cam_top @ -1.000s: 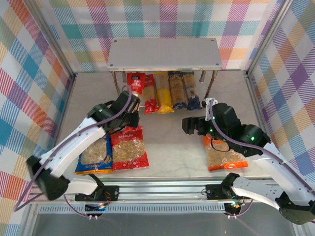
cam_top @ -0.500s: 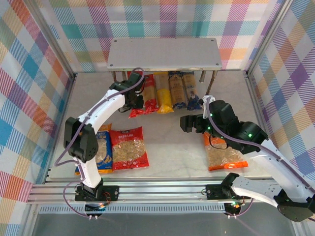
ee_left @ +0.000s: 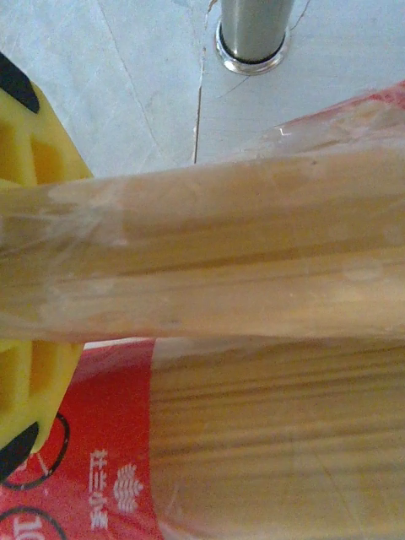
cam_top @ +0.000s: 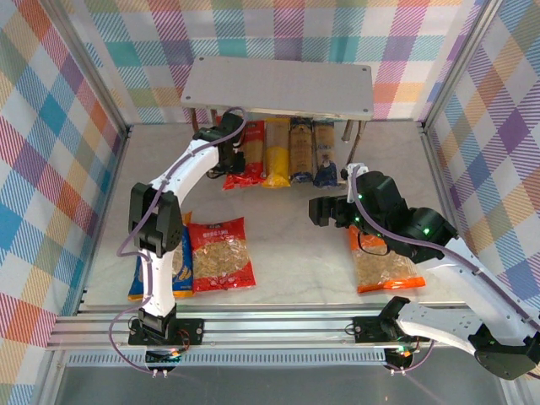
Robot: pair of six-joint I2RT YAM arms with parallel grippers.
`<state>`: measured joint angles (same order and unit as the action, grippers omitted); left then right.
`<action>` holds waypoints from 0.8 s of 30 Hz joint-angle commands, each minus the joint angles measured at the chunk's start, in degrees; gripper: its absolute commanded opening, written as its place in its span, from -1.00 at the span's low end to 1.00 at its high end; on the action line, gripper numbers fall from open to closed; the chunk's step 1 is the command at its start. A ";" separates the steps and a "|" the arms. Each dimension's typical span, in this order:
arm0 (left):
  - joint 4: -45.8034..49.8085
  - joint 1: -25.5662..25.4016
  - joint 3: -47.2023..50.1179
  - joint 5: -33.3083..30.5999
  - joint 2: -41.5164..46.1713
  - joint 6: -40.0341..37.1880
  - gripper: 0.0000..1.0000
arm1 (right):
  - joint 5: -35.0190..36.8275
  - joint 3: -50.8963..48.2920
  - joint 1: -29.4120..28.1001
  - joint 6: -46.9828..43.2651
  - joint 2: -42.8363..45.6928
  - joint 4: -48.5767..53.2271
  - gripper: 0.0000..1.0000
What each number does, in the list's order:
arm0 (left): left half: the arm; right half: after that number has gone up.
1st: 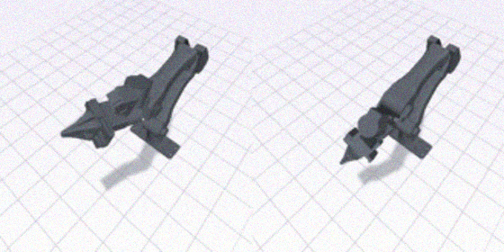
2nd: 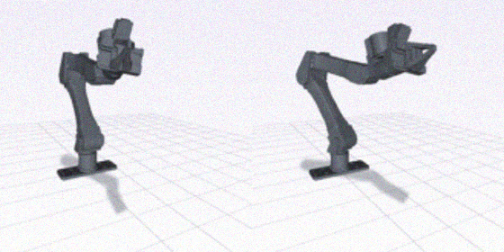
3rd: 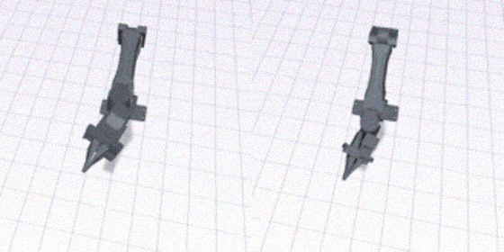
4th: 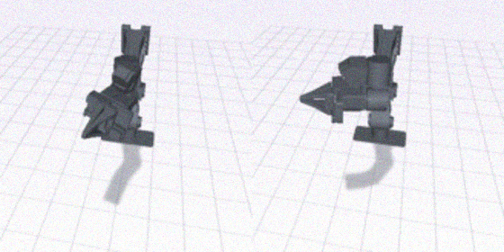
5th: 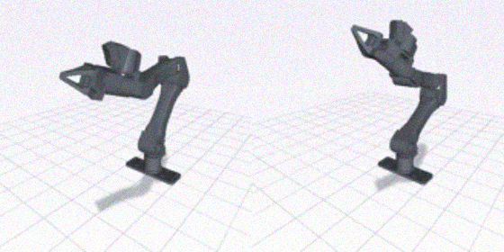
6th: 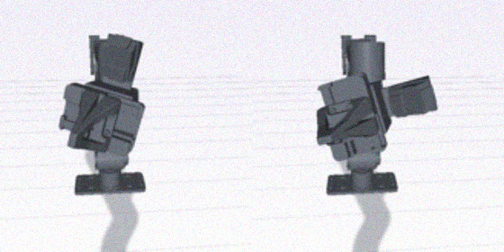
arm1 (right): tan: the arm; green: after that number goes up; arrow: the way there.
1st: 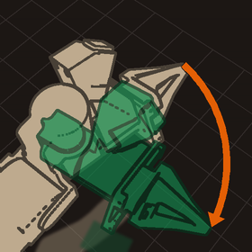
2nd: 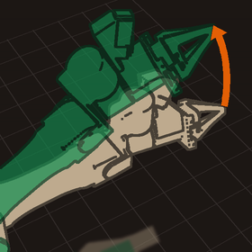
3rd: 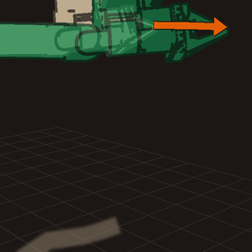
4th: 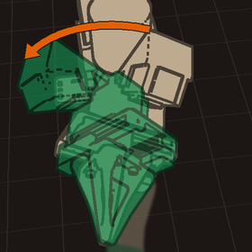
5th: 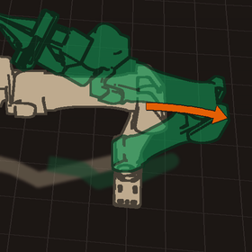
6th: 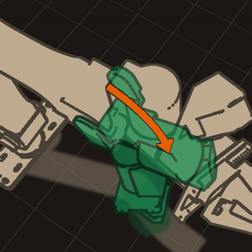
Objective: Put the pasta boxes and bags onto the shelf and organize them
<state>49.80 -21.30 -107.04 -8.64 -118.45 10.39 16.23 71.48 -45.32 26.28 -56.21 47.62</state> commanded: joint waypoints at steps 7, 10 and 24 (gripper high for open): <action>-7.24 0.47 1.10 -4.71 1.94 -3.32 -1.00 | 0.76 0.59 0.23 0.30 -1.08 -0.76 0.98; -9.22 0.47 2.19 -6.75 2.35 -4.16 -1.00 | 0.39 0.59 0.23 0.43 -1.60 -1.07 0.98; -11.97 0.47 -0.47 -9.25 -1.52 -5.46 -0.70 | 0.38 0.68 0.23 0.86 -2.42 -0.78 0.98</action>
<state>44.38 -21.23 -104.07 -14.11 -119.92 4.97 16.43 71.48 -45.32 26.37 -58.57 47.59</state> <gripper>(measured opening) 0.209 0.990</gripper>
